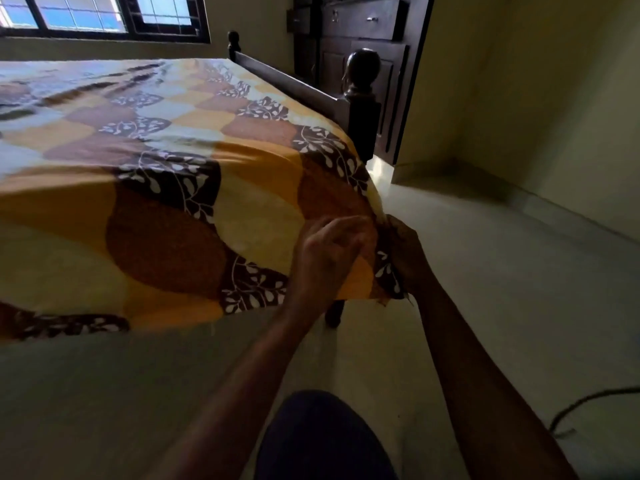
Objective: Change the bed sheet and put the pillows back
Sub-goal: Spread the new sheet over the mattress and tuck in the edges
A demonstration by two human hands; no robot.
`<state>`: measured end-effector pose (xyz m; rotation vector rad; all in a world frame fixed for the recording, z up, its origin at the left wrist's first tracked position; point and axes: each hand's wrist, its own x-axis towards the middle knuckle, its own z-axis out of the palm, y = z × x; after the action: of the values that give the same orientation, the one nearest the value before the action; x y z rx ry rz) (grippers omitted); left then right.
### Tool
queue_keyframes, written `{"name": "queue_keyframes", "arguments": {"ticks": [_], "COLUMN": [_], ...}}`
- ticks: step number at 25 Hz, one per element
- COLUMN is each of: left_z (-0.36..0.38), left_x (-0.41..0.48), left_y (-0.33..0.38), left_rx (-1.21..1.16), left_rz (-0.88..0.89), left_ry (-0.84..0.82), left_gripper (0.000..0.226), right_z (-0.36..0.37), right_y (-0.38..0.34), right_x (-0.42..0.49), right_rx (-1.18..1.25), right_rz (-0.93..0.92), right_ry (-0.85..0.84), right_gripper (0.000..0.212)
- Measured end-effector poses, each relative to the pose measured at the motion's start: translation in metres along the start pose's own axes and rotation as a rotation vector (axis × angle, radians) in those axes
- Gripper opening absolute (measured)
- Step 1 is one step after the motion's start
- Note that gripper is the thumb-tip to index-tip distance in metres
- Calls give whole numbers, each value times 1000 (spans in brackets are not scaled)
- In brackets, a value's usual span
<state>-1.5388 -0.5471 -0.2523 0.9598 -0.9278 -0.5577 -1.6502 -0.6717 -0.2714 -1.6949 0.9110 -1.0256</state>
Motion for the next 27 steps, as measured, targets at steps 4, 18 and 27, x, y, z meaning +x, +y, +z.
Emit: {"name": "queue_keyframes", "arguments": {"ticks": [4, 18, 27], "left_z": [-46, -107, -74], "left_x": [-61, -65, -33], "left_y": [-28, -54, -42], "left_rx": [-355, -79, -358], "left_rz": [-592, -550, -597], "left_ry": [376, 702, 397], "left_gripper": [17, 18, 39], "right_z": [17, 40, 34], "right_y": [7, 24, 25], "right_x": [-5, 9, 17], "right_rx": [80, -108, -107], "right_rz": [4, 9, 61], "right_ry": [6, -13, -38], "right_gripper": [26, 36, 46]}}
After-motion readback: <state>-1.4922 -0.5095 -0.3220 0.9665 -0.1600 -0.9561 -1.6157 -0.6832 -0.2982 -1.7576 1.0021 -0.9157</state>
